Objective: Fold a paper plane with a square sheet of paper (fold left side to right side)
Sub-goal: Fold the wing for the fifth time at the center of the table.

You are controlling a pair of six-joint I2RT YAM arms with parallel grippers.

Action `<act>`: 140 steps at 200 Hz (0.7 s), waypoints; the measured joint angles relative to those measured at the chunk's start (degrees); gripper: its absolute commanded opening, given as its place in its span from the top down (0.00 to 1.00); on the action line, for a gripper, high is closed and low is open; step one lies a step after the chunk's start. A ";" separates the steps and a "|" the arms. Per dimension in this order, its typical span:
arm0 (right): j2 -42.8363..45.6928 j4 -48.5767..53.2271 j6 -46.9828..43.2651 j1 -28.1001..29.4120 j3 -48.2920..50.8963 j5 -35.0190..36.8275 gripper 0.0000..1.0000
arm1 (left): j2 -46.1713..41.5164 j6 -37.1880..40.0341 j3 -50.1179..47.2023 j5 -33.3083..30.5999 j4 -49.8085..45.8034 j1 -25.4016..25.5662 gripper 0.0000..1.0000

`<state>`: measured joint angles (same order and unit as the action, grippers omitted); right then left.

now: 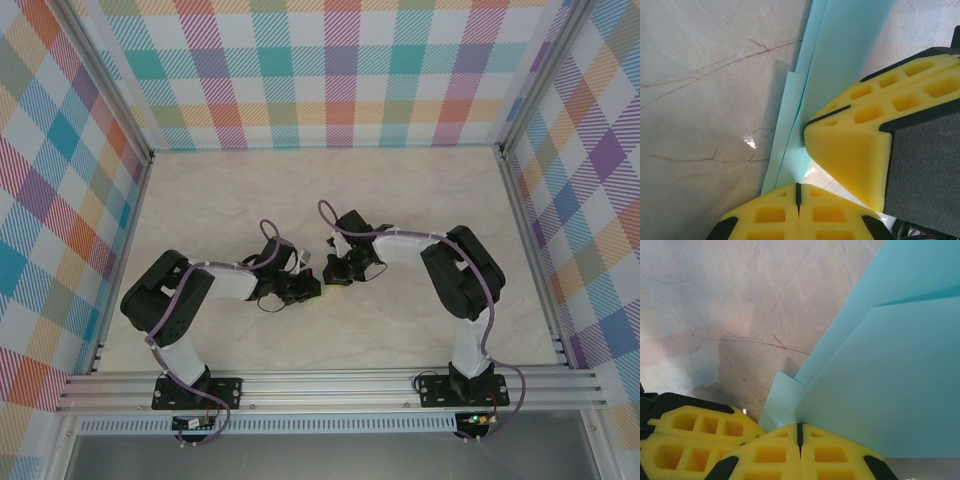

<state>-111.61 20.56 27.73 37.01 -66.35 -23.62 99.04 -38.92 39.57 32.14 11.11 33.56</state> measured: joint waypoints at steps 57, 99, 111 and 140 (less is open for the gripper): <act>-0.22 2.12 -2.43 -2.82 -0.61 -0.37 0.94 | 0.66 0.68 0.02 0.42 1.16 -0.02 1.00; -0.52 3.50 -3.69 -5.66 -1.18 -0.61 0.94 | 0.66 0.85 0.02 0.39 1.27 -0.02 1.00; -0.81 4.02 -4.24 -6.62 -1.57 -0.87 0.94 | 0.66 0.85 0.02 0.39 1.27 0.00 1.00; -1.73 5.55 -5.44 -8.85 -2.89 -1.60 0.94 | 0.66 0.85 0.00 0.35 1.33 0.00 1.00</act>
<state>-113.34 26.11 22.28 28.16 -69.23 -25.21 99.70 -38.06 39.57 32.49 12.45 33.56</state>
